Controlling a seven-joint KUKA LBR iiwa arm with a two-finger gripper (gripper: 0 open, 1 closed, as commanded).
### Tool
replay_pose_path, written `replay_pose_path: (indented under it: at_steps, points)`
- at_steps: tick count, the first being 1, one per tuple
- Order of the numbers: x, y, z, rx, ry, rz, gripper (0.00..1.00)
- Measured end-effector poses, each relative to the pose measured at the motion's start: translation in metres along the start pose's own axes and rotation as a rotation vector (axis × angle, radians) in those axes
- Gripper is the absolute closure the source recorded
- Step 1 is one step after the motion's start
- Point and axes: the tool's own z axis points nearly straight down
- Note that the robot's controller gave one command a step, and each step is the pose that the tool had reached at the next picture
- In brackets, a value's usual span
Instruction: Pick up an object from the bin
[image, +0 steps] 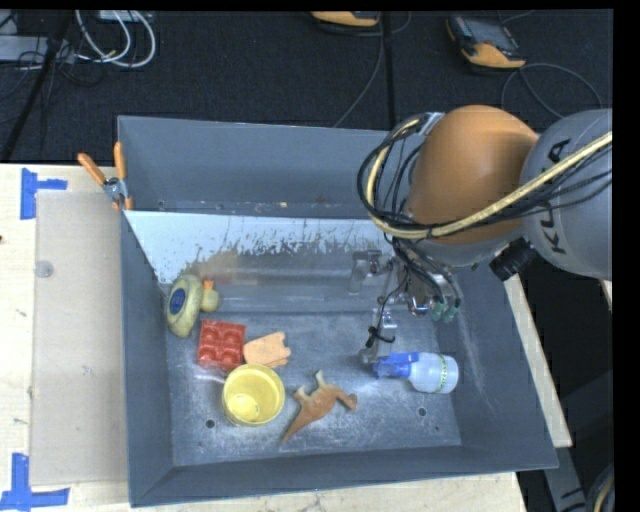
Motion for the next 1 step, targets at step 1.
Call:
replay_pose_path:
  at_steps: [1]
  points:
    - [-0.0008,-0.0001,-0.0045,0.000,-0.007,0.001,0.00]
